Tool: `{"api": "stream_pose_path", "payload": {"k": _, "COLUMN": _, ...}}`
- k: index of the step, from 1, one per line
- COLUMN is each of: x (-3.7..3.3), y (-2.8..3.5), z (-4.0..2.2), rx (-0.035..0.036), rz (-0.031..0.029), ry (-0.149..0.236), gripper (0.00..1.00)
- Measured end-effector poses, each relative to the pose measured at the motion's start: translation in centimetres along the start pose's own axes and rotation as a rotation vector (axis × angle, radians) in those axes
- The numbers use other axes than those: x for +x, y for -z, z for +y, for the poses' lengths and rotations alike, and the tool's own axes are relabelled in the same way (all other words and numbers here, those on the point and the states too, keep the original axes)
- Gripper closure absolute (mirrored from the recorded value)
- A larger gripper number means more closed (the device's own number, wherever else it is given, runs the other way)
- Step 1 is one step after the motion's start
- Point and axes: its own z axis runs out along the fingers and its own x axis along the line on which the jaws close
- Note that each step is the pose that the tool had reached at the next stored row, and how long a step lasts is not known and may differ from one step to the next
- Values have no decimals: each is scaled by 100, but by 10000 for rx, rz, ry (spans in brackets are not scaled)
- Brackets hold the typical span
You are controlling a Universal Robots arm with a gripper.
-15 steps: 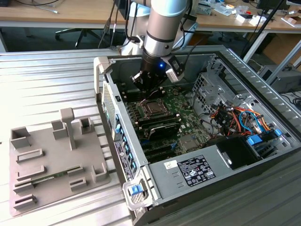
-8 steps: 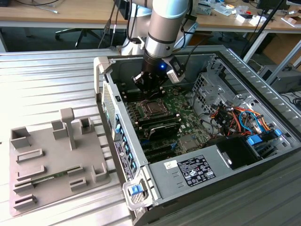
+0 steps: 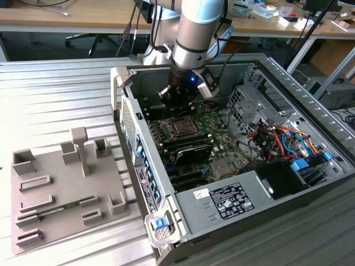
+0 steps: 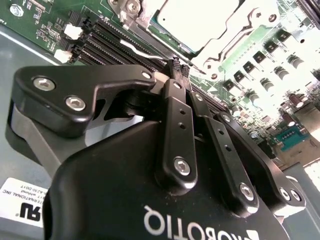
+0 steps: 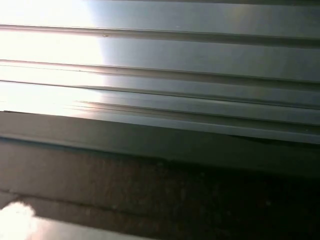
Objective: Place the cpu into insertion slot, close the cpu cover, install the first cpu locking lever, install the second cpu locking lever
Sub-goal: 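Install the first cpu locking lever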
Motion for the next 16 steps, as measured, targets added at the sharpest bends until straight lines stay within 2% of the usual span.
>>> {"api": "stream_pose_path", "payload": {"k": 6, "x": -48, "y": -22, "z": -5, "rx": -1, "rz": 7, "ry": 0, "gripper": 89}}
{"api": "stream_pose_path", "payload": {"k": 16, "x": -184, "y": -44, "z": -19, "rx": -2, "rz": 20, "ry": 2, "gripper": 89}}
